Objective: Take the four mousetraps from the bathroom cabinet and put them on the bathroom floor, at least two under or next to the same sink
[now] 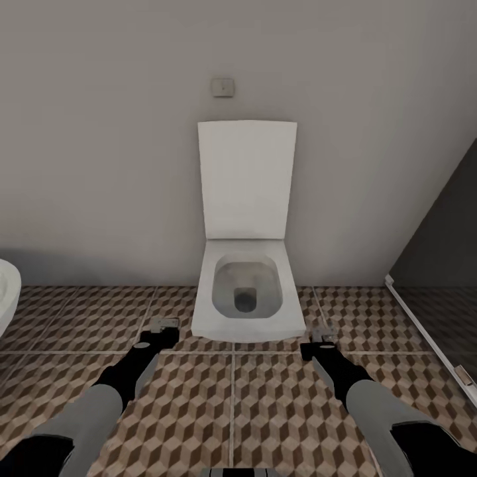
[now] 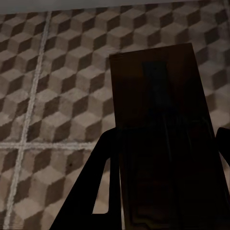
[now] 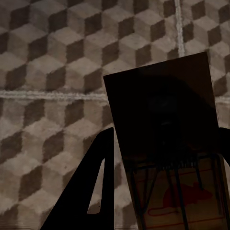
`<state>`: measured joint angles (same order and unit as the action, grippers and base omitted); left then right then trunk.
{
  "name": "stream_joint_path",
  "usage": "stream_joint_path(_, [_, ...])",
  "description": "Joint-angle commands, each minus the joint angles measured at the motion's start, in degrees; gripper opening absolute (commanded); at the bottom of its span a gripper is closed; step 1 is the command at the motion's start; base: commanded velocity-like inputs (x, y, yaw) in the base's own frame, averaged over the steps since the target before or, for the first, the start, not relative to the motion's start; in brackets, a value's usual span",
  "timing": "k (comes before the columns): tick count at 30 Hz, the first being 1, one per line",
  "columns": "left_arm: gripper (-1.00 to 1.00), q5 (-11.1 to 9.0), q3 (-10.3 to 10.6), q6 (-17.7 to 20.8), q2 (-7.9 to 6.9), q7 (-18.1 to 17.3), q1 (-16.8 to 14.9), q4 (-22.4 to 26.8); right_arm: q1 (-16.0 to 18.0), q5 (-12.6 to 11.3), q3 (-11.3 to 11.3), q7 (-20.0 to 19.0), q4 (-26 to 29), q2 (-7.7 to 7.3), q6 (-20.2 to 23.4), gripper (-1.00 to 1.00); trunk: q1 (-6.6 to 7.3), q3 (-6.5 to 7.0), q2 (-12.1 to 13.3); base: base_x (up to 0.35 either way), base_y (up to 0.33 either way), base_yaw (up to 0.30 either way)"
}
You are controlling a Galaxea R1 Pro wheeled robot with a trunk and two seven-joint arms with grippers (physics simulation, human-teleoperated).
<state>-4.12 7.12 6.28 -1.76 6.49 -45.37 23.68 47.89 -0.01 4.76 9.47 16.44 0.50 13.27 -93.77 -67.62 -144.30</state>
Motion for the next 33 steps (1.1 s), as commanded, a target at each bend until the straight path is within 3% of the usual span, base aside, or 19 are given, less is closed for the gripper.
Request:
stream_joint_path(1, [-1.0,-0.3,0.5,-0.9,0.07,0.5,-1.3,-2.7,0.0,-0.2,0.4,0.1,-1.8,-0.09,-1.4,-1.0,0.01,-0.05,0.0,0.0,0.0,0.0])
stream_joint_path(4, [-1.0,-0.2,0.5,-3.2,0.27,0.4,-3.0,-6.8,0.0,-0.2,0.5,0.1,-4.8,-0.26,-4.3,-1.0,0.01,-0.05,0.0,0.0,0.0,0.0])
stream_joint_path(9, [-1.0,0.0,0.4,-4.8,0.41,0.3,-3.9,-9.0,0.0,-0.2,0.5,0.1,-6.6,-0.46,-6.3,-1.0,0.01,-0.05,0.0,0.0,0.0,0.0])
stream_joint_path(21, [-1.0,0.6,0.4,-5.2,0.78,0.9,-4.2,-9.7,0.0,-0.3,0.4,0.1,-7.2,-0.58,-6.8,-1.0,0.01,-0.05,0.0,0.0,0.0,0.0])
stream_joint_path(28, [-1.0,0.2,0.4,-5.2,2.42,1.5,-4.2,-10.3,0.0,-0.3,0.4,0.1,-7.2,-0.51,-6.8,-1.0,0.01,-0.05,0.0,0.0,0.0,0.0])
stream_joint_path(33, [-1.0,0.0,0.3,-5.2,2.8,1.6,-4.2,-10.5,0.0,-0.3,0.4,0.1,-7.1,-0.5,-6.8,-1.0,0.01,-0.05,0.0,0.0,0.0,0.0])
